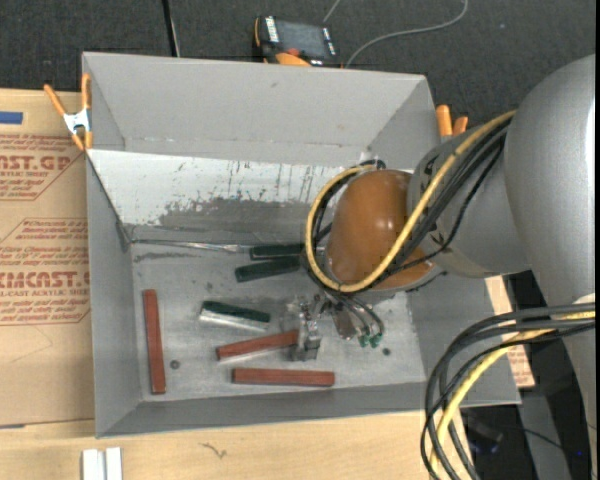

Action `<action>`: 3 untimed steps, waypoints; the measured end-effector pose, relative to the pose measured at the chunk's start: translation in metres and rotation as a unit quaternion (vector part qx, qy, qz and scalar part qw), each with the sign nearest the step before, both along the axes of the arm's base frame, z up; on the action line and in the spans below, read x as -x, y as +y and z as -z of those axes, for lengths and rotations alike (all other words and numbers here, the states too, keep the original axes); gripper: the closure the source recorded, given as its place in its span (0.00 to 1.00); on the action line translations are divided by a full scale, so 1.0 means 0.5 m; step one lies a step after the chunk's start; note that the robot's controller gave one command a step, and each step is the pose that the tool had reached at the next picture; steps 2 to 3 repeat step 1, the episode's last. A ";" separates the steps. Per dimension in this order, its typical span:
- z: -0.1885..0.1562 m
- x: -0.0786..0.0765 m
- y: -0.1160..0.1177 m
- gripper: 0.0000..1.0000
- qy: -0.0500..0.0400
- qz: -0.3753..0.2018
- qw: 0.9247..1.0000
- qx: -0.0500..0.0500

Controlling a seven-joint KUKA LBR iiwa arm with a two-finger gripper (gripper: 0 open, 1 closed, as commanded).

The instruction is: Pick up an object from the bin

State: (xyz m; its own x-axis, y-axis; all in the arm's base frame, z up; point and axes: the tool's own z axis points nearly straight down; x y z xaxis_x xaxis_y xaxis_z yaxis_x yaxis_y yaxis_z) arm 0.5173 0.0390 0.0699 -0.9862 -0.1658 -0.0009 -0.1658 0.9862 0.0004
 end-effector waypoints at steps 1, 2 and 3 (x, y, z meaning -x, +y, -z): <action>-0.287 0.011 -0.081 1.00 -0.003 -0.155 0.988 0.001; -0.287 0.011 -0.081 1.00 -0.003 -0.155 0.988 0.001; -0.287 0.011 -0.081 1.00 -0.003 -0.155 0.988 0.001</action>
Offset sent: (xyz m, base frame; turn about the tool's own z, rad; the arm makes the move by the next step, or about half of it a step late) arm -0.0070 -0.0401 0.1410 -0.3117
